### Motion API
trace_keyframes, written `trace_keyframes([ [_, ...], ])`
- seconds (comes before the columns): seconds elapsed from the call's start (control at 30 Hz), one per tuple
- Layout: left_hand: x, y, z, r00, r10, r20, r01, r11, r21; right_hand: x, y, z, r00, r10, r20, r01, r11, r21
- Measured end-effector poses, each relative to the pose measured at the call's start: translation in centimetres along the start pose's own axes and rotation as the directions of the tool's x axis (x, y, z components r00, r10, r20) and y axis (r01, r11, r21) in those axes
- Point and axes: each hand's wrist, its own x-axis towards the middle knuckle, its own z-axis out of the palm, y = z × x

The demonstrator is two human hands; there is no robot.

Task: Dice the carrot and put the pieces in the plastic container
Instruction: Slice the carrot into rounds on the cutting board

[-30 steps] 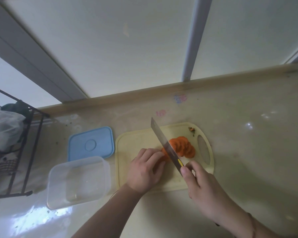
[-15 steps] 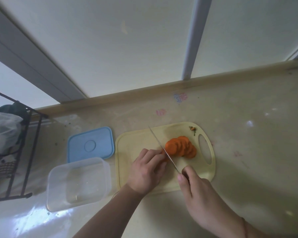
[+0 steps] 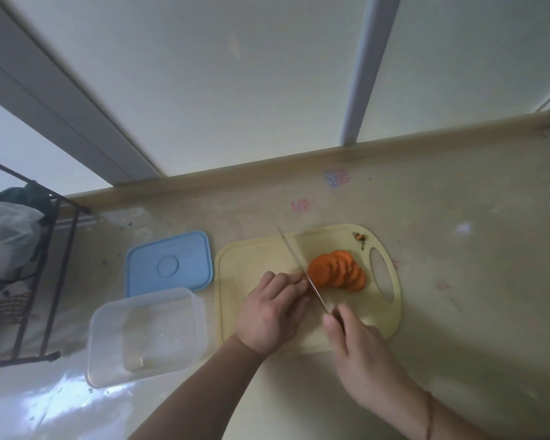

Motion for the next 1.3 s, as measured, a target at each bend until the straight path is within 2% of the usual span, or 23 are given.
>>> trace_keyframes([
  [0.13,0.0,0.1,0.1,1.000,-0.013,0.003,0.013,1.000,-0.007,-1.8,1.0,-0.5,1.000,0.002,0.022,-0.002,1.000,0.016],
  [0.47,0.0,0.1,-0.2,1.000,-0.029,0.007,0.029,1.000,-0.011,2.8,0.5,1.2,0.999,0.048,-0.016,-0.048,0.999,0.001],
  [0.6,0.0,0.2,-0.5,0.999,-0.053,0.003,0.053,0.999,-0.003,2.6,0.2,-0.5,0.997,0.069,-0.035,-0.066,0.995,0.071],
  [0.77,0.0,0.4,-0.3,0.997,-0.059,-0.053,0.058,0.998,-0.012,0.7,-0.6,-2.5,0.998,0.013,-0.055,-0.005,0.989,0.145],
  [1.3,-0.1,0.5,0.0,0.998,-0.044,-0.050,0.042,0.998,-0.039,-1.8,-0.9,-1.9,0.999,-0.022,0.039,0.020,0.999,0.050],
])
